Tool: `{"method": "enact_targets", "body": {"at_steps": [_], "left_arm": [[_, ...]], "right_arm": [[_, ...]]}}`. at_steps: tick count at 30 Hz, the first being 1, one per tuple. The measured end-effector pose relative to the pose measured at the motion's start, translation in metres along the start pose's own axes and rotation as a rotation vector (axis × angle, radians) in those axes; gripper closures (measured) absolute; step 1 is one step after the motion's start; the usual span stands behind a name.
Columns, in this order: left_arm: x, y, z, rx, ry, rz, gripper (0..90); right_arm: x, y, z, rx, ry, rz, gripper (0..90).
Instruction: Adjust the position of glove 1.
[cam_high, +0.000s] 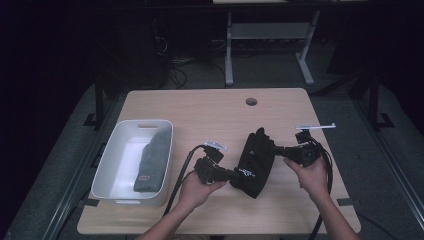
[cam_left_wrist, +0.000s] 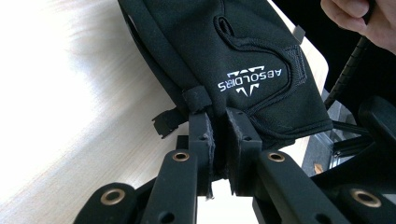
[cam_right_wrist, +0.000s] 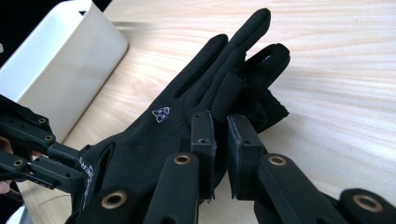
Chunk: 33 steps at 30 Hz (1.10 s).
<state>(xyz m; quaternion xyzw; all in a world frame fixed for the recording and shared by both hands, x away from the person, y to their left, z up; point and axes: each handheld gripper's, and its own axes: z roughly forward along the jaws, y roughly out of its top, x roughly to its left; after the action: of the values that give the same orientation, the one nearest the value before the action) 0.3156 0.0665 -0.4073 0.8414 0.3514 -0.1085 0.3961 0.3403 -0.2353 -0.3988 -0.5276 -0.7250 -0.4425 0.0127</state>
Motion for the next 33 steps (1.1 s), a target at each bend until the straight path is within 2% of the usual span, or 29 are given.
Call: {"method": "enact_targets", "body": {"at_steps": [6,33], "left_arm": [[-0.002,0.002,-0.007,-0.011,0.001,0.008,81.6],[0.006,0.004,-0.055,-0.073,0.025,0.006,81.7]], "right_arm": [[0.004,0.005,-0.002,-0.012,0.017,0.010,82.1],[0.042,0.043,0.009,0.000,0.040,-0.060,82.1]]}}
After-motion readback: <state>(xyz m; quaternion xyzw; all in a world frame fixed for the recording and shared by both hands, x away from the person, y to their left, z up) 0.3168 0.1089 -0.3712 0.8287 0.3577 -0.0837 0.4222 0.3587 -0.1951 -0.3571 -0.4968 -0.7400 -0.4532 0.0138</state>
